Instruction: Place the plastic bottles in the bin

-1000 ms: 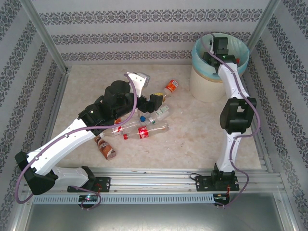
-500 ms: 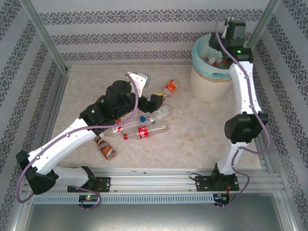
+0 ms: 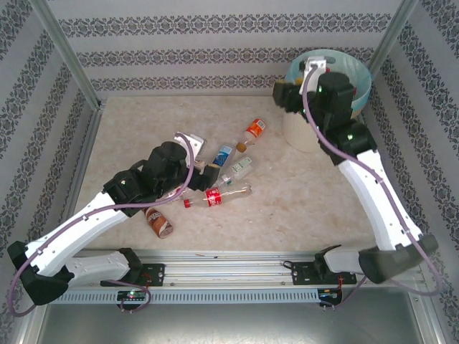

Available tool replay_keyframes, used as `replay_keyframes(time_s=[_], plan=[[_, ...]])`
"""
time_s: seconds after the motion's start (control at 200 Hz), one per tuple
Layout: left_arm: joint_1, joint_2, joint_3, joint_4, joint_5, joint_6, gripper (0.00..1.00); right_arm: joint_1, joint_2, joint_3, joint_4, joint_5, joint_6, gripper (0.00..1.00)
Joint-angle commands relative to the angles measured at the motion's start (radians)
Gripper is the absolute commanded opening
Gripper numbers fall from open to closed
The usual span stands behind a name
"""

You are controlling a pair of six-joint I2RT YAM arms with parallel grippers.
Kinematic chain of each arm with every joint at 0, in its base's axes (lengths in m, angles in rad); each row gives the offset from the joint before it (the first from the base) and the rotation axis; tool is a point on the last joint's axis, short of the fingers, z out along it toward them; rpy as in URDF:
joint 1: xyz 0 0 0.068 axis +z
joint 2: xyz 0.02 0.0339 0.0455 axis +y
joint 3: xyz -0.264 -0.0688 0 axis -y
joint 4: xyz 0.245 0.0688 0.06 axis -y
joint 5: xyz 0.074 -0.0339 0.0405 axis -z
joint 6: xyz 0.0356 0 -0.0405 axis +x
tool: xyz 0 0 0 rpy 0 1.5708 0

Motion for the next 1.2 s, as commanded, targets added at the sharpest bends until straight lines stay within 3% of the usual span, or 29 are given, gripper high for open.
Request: replay_keyframes(time_s=[0.0,0.08,0.165,0.335,0.495,0.704,0.829,0.969,1.194], plan=[[0.013,-0.04,-0.045,-0.186,-0.048,-0.074,0.91,0.051,-0.045,-0.123,0.076,-0.187,-0.074,0.58],[0.013,-0.073,-0.099,-0.246,-0.067,-0.146,0.91,0.113,-0.073,-0.216,0.074,-0.291,-0.157,0.57],[0.014,-0.117,-0.168,-0.285,-0.086,-0.262,0.91,0.186,-0.085,-0.32,0.086,-0.322,-0.237,0.57],[0.015,-0.2,-0.307,-0.279,-0.022,-0.462,0.88,0.325,-0.057,-0.451,0.082,-0.408,-0.458,0.57],[0.014,-0.251,-0.387,-0.263,0.021,-0.577,0.87,0.413,0.058,-0.511,0.043,-0.332,-0.716,0.59],[0.016,-0.276,-0.445,-0.181,0.073,-0.667,0.84,0.443,0.224,-0.478,0.031,-0.278,-0.83,0.63],[0.016,-0.301,-0.419,-0.232,0.008,-0.667,0.85,0.482,0.316,-0.421,0.011,-0.222,-0.868,0.64],[0.016,-0.39,-0.382,-0.353,-0.146,-0.714,0.85,0.55,0.382,-0.363,0.015,-0.158,-0.913,0.63],[0.016,-0.574,-0.388,-0.465,-0.305,-0.779,0.83,0.652,0.482,-0.29,0.031,-0.093,-0.945,0.51]])
